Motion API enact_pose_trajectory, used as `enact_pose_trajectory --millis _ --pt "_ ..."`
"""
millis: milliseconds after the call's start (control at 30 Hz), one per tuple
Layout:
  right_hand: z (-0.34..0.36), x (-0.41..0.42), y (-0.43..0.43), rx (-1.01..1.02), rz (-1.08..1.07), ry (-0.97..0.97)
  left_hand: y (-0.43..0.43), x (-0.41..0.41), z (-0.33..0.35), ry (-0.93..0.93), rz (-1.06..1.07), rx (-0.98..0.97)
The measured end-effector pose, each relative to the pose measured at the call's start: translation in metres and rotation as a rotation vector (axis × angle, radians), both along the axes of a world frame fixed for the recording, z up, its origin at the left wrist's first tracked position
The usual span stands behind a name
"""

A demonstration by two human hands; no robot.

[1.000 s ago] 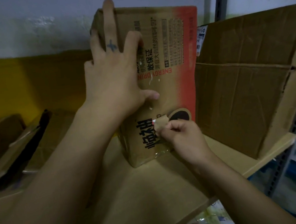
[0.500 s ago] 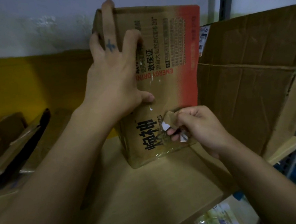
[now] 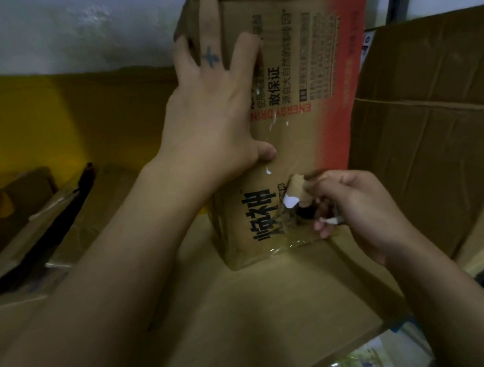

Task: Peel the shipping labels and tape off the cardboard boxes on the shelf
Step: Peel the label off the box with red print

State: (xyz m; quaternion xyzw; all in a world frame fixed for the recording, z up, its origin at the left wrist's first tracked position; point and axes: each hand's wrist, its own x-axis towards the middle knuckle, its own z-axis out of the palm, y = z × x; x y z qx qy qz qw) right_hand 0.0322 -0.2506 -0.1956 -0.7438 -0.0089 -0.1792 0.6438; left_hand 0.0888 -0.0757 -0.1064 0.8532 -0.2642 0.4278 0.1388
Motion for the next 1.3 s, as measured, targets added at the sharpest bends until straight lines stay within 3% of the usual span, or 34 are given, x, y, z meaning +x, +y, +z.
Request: enact_pose_trajectory --millis 233,367,500,567,667,733,867,967,1033,1133,1200,1300 --pt "-0.01 -0.017 -0.002 -0.018 0.102 -0.001 -0.001 0.0 -0.002 -0.005 -0.013 0.001" --pt "-0.01 -0.018 0.006 0.086 0.137 -0.05 0.001 -0.003 -0.002 -0.024 -0.026 0.013" --pt "-0.004 -0.016 0.01 0.141 0.138 -0.051 0.004 -0.019 -0.017 -0.084 0.106 0.134" --pt "0.0 -0.016 0.012 0.173 0.146 -0.063 0.005 -0.032 -0.036 -0.117 0.062 0.219" --pt "0.004 -0.017 0.017 0.188 0.146 -0.081 -0.006 -0.053 -0.066 0.09 0.041 0.36" --pt "0.005 -0.018 0.02 0.135 0.151 -0.078 -0.015 -0.058 -0.081 0.221 0.09 0.282" --pt "0.01 -0.021 0.02 0.003 0.153 -0.08 -0.024 -0.048 -0.083 0.415 0.076 -0.084" --pt "0.016 -0.025 0.017 -0.138 0.157 -0.119 -0.026 -0.04 -0.086 0.406 -0.01 -0.233" --pt "0.017 -0.027 0.012 -0.126 0.15 -0.152 -0.025 -0.036 -0.09 0.409 -0.089 -0.347" --pt "0.008 -0.019 -0.001 -0.048 -0.099 -0.245 -0.023 -0.031 -0.095 0.556 -0.213 -0.535" --pt "-0.008 -0.008 -0.006 -0.174 -0.371 -0.323 -0.023 -0.03 -0.097 0.696 -0.296 -0.658" --pt "-0.036 0.006 -0.003 -0.399 -0.608 -0.358 -0.02 -0.027 -0.101 0.691 -0.335 -0.573"
